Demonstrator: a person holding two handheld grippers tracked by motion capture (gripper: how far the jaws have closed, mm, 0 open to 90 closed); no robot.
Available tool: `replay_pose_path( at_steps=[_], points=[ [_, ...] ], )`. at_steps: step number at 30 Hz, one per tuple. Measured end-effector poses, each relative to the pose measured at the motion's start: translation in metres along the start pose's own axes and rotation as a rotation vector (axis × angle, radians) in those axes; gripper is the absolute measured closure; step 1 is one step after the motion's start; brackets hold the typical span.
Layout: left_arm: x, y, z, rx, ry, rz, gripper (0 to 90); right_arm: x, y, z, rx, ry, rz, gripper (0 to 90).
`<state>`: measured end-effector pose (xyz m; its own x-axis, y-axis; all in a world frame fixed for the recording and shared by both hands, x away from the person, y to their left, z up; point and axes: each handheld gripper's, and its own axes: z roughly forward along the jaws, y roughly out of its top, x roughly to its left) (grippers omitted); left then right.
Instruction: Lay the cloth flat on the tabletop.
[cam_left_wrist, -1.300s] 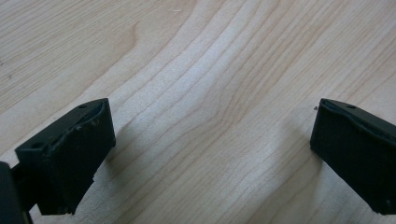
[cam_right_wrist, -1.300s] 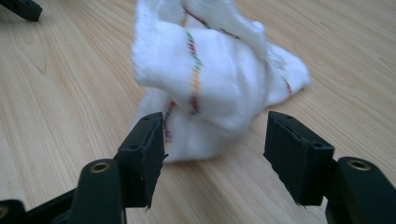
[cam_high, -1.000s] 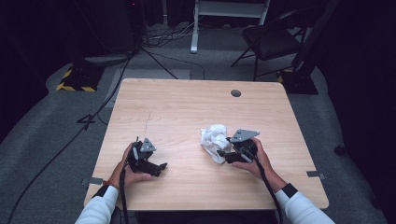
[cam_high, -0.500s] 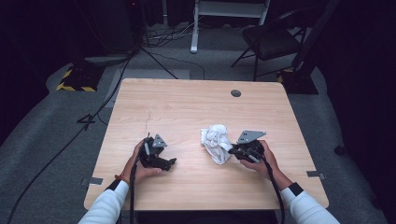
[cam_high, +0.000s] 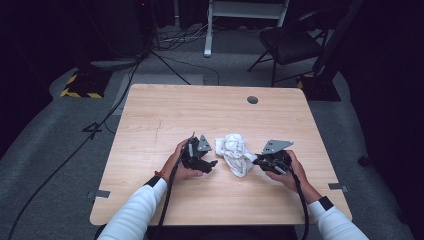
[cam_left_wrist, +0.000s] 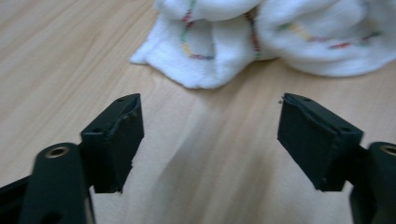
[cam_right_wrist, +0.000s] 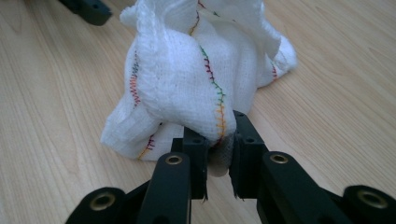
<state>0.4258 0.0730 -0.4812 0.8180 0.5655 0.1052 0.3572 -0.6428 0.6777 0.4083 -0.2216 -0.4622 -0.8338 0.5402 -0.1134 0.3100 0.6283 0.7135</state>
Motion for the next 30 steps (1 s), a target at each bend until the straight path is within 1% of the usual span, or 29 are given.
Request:
replay_pose_path(
  at_steps=[1,3,5,6,8,9,10,12,13,14,16,17,18,19,20,21,23,24,25,26,28,30],
  points=[
    [0.003,0.001,0.002,0.001,0.010,-0.007,24.5,-0.001,-0.001,-0.001,-0.001,-0.003,0.000,79.3],
    [0.010,0.003,0.005,-0.023,0.017,-0.049,26.5,-0.003,-0.005,-0.004,0.004,-0.011,0.000,79.2],
    [0.016,0.006,0.010,-0.019,-0.010,-0.071,26.7,-0.006,-0.009,-0.006,0.011,-0.014,0.006,77.6],
    [0.018,0.007,0.012,-0.026,-0.015,-0.087,26.4,-0.007,-0.010,-0.006,0.013,-0.017,0.014,77.6],
    [0.022,0.010,0.015,-0.047,-0.001,-0.093,27.4,-0.011,-0.012,-0.008,0.018,-0.023,0.022,77.2],
    [0.025,0.012,0.019,-0.059,-0.032,-0.116,28.4,-0.012,-0.013,-0.009,0.016,-0.030,0.027,77.0],
    [0.027,0.013,0.021,-0.062,-0.051,-0.127,28.6,-0.013,-0.013,-0.011,0.013,-0.032,0.030,76.1],
    [0.029,0.015,0.026,-0.080,-0.059,-0.141,31.1,-0.016,-0.013,-0.012,0.006,-0.042,0.039,72.1],
    [0.030,0.017,0.030,-0.077,-0.070,-0.140,32.0,-0.017,-0.014,-0.014,0.000,-0.040,0.051,70.9],
    [0.030,0.018,0.032,-0.076,-0.076,-0.141,33.7,-0.018,-0.013,-0.015,-0.014,-0.035,0.055,67.4],
    [0.029,0.020,0.037,-0.064,-0.073,-0.141,40.8,-0.019,-0.012,-0.018,-0.029,-0.035,0.066,57.8],
    [0.029,0.021,0.040,-0.062,-0.090,-0.144,43.1,-0.019,-0.011,-0.020,-0.044,-0.026,0.078,55.0],
    [0.028,0.021,0.042,-0.060,-0.104,-0.138,46.7,-0.019,-0.009,-0.022,-0.065,-0.020,0.083,53.6],
    [0.027,0.022,0.044,-0.054,-0.098,-0.135,48.6,-0.018,-0.007,-0.023,-0.084,-0.019,0.087,50.1],
    [0.026,0.023,0.046,-0.036,-0.095,-0.123,52.4,-0.015,-0.002,-0.025,-0.120,-0.011,0.082,46.0],
    [0.025,0.023,0.047,-0.027,-0.093,-0.112,52.4,-0.015,-0.002,-0.025,-0.120,-0.011,0.082,46.0],
    [0.026,0.023,0.047,-0.026,-0.104,-0.109,55.9,-0.010,0.003,-0.025,-0.135,-0.014,0.060,43.4],
    [0.026,0.023,0.046,-0.026,-0.114,-0.104,57.6,-0.008,0.006,-0.024,-0.139,-0.009,0.055,42.6],
    [0.026,0.023,0.046,-0.025,-0.118,-0.095,60.1,-0.006,0.008,-0.023,-0.144,0.006,0.044,42.6],
    [0.025,0.023,0.046,-0.025,-0.118,-0.093,61.9,-0.004,0.010,-0.022,-0.144,0.010,0.037,42.5],
    [0.024,0.024,0.046,-0.022,-0.129,-0.087,66.7,-0.002,0.012,-0.022,-0.145,0.019,0.035,42.1],
    [0.023,0.025,0.046,-0.018,-0.130,-0.078,70.4,0.000,0.015,-0.023,-0.162,0.039,0.039,40.4]
  ],
)
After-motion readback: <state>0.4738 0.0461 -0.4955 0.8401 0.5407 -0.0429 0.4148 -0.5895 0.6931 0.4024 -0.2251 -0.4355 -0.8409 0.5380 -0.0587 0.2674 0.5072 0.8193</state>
